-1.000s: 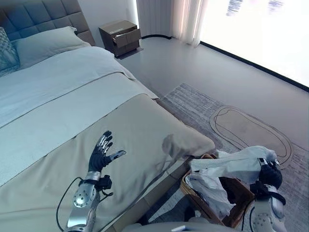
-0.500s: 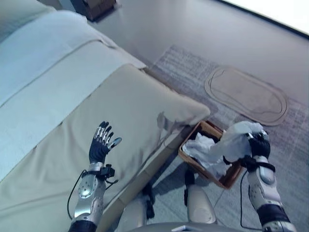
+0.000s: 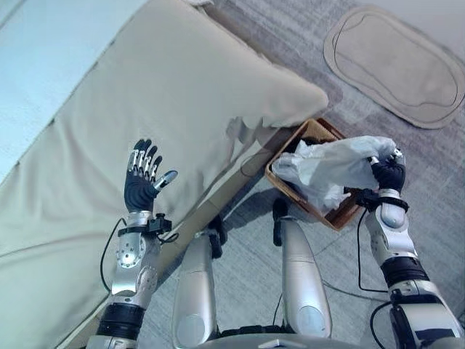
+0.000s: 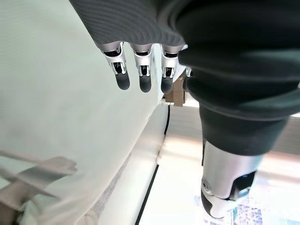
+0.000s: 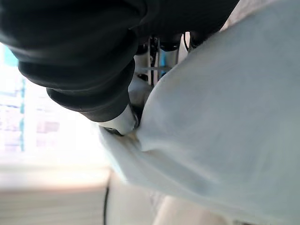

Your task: Pick up clothes into the bucket

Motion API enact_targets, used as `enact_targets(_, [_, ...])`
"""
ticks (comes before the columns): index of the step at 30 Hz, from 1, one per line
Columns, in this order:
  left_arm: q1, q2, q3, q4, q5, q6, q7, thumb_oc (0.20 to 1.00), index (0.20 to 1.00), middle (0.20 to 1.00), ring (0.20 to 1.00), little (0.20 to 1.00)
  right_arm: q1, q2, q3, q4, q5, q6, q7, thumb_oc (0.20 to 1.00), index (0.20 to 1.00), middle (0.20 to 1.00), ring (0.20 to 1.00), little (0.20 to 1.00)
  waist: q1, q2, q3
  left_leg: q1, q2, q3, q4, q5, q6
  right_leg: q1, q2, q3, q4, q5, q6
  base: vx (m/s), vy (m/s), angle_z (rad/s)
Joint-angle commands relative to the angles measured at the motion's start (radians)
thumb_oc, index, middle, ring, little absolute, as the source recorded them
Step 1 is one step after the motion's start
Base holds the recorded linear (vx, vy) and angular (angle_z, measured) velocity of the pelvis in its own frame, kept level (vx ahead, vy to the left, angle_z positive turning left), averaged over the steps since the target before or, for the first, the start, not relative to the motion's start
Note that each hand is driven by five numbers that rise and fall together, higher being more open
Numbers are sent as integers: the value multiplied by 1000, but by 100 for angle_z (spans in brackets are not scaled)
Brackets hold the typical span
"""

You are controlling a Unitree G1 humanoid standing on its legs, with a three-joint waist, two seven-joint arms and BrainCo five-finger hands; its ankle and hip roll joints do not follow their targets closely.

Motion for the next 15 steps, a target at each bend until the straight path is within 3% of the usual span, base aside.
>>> enact_targets(1, [24,28,-20,-86,-14,-84,32,1000,1000,1000,1000,1000,-43,-56,9,47,18,-57,-66,200,200,200,200,200,4,9,-69,-103,-22,-43,192,-144,38,-53,-42,7,-12,71,47,12,38,-3])
enact_targets(2, [24,32,-25,-90,-20,-84,37,1000,1000,1000,1000,1000,-59,-59,3,65,37,-60,-75,200,200,200,200,200,6,18,-67,-104,-24,-49,208,-179,34,-66,-39,16,20,38,52,-42,33,3])
enact_targets(4, [20,38,-35,-94,-44,-83,33,1000,1000,1000,1000,1000,-96,-74,9,109,66,-64,-81,200,200,200,200,200,9,27,-62,-147,-28,-48,249,-197,38,-114,-36,31,60,26,48,8,43,2])
enact_targets(11, [3,48,-45,-114,-46,-92,57,1000,1000,1000,1000,1000,-181,-134,65,148,-39,-21,-130,200,200,200,200,200,14,53,-45,-228,-28,-27,303,-221,54,-224,-23,77,120,12,42,-25,56,-15])
enact_targets(15, [-11,51,-62,-135,-61,-104,75,1000,1000,1000,1000,1000,-289,-156,116,289,-92,29,-163,200,200,200,200,200,27,75,-42,-265,-34,-9,318,-224,63,-279,-24,96,143,12,41,-12,48,-6])
